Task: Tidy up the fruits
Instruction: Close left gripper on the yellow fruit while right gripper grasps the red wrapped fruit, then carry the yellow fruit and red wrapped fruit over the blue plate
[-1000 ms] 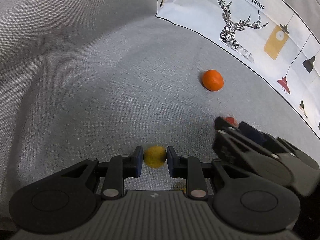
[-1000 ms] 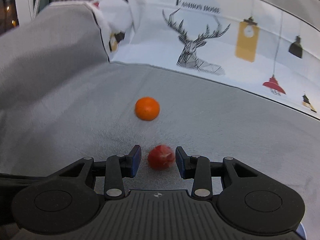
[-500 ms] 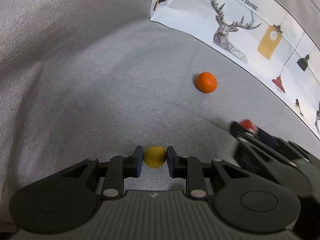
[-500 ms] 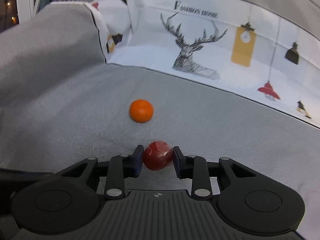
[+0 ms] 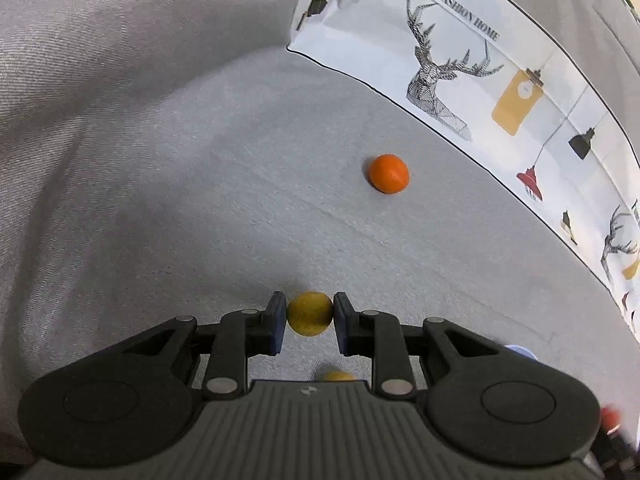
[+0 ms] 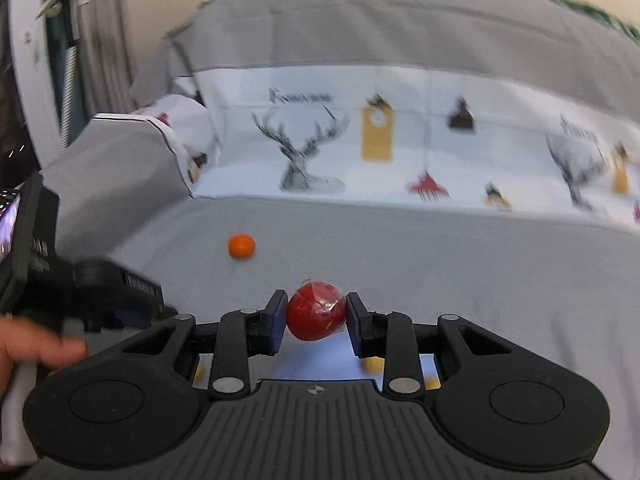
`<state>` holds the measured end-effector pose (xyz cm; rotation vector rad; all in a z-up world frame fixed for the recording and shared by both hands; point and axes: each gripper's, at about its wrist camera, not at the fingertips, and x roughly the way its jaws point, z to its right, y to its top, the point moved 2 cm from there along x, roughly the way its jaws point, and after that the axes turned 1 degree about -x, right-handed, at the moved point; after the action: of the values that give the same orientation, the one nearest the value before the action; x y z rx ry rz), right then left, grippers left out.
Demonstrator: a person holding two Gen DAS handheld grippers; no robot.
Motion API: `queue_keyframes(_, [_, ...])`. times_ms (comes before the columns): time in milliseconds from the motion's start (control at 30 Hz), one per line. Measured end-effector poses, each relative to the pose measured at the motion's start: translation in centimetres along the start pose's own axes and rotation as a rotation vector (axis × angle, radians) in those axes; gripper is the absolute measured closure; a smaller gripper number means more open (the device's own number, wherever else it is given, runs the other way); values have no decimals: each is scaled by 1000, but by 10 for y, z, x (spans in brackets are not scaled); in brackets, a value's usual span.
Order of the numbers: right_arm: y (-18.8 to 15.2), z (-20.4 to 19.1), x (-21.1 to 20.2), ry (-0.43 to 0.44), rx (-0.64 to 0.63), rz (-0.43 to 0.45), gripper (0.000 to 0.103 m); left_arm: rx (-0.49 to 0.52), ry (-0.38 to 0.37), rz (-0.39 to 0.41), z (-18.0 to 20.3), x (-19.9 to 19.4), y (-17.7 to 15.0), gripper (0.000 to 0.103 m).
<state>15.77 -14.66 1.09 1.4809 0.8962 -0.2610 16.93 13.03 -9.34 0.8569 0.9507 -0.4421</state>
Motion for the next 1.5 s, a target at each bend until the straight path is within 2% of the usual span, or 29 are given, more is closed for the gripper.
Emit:
queue_keyframes(200, [-10,9,19,-51,-48,-27,70,24,9,9,5,2,-1,75])
queue_keyframes(333, [-13,17,24,-47,-11,-43,70,20,14,-1,4,5,0,75])
queue_keyframes(1500, [-11,23,26,-74,-12,-38,70,47,14,-1,11,10,-3,75])
